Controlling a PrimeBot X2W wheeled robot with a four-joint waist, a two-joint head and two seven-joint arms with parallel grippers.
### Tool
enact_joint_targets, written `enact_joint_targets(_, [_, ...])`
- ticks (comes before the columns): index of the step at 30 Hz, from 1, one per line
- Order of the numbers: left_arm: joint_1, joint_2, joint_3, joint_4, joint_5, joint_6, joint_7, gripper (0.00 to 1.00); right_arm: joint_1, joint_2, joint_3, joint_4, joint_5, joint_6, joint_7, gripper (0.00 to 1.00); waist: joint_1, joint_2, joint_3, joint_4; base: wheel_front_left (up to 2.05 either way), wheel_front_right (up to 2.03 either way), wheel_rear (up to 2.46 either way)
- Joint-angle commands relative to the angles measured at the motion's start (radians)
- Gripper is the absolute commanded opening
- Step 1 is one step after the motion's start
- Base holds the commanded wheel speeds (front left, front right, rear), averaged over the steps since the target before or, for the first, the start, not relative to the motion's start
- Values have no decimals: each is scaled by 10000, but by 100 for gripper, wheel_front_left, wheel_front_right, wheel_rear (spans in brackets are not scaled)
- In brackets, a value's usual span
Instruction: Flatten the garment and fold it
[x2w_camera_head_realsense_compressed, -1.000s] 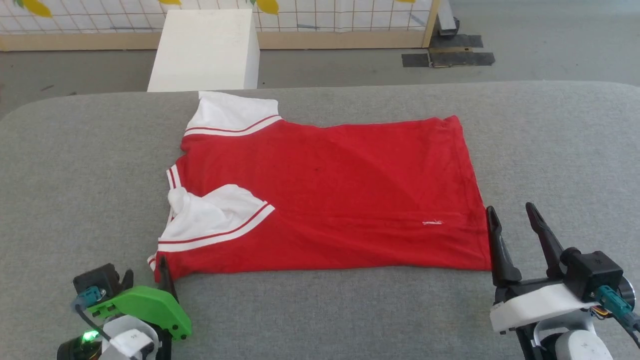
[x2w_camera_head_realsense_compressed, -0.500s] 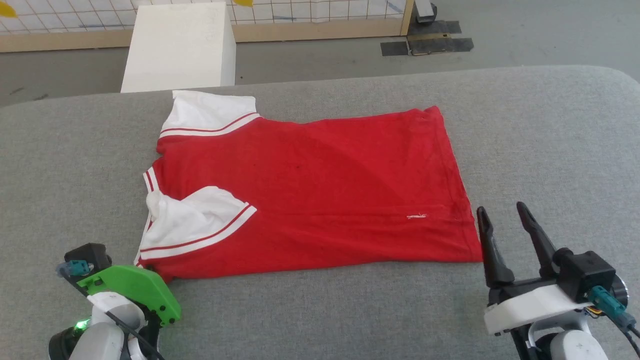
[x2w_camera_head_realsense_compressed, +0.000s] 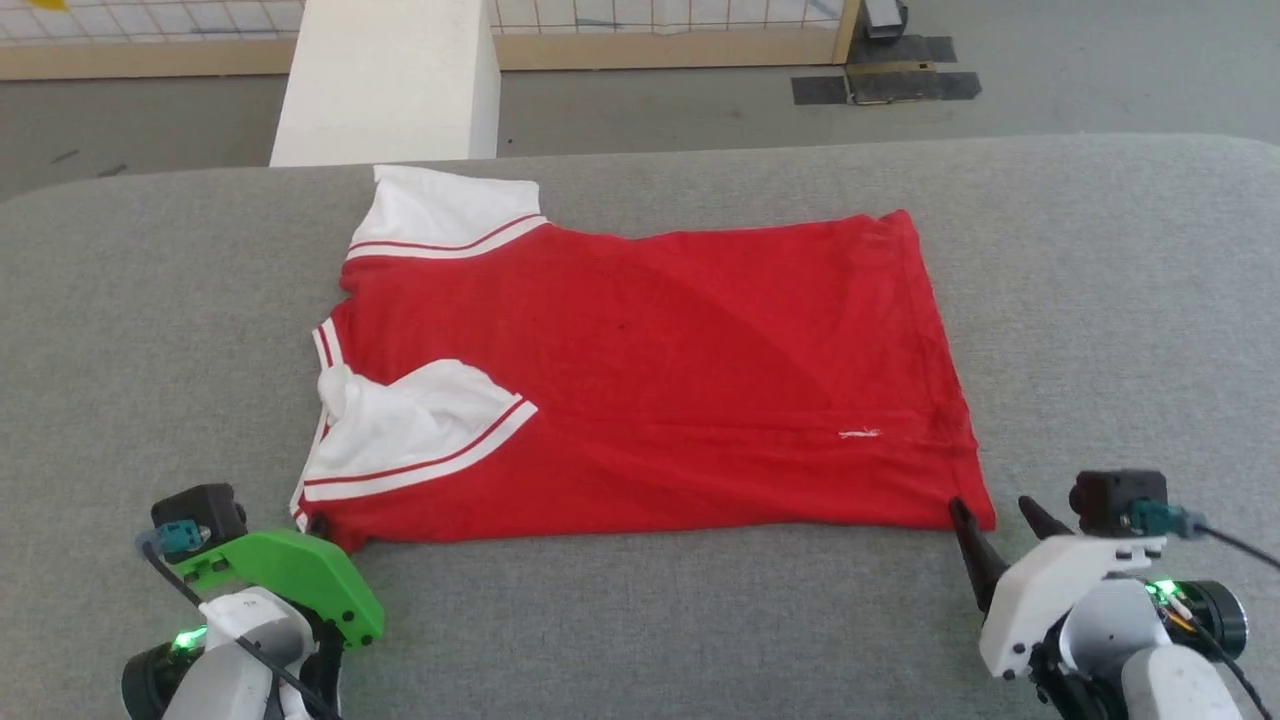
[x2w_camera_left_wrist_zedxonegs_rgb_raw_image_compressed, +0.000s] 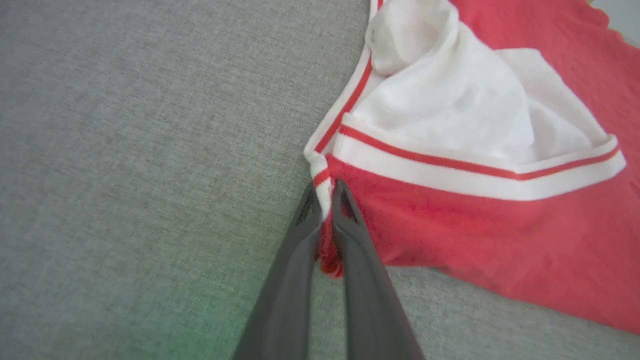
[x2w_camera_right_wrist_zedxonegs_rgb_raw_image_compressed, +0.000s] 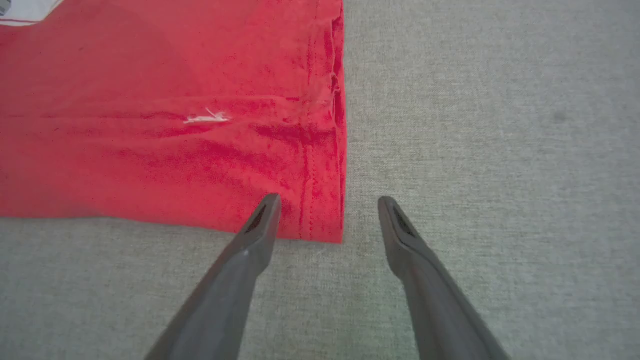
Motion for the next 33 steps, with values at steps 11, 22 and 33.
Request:
enact_joint_targets(11, [-387,-151,-224,327,172,-321,-680,0,-941,4,-391,-96,-514,-15,4650,3,0,0,313,316,0,0,0])
enact_joint_targets(22, [50,223,-252,-68,842,-112,-1861,0,13,5,-641,-1915,-1,-15,3478,0,0,0,-319,336,0,0,0])
enact_joint_targets(33, [2736,958,-497,-2588,946,886,161,0,2588,5,-1030,-4073,597,-15,4567,0,0,0,-715,122,0,0,0])
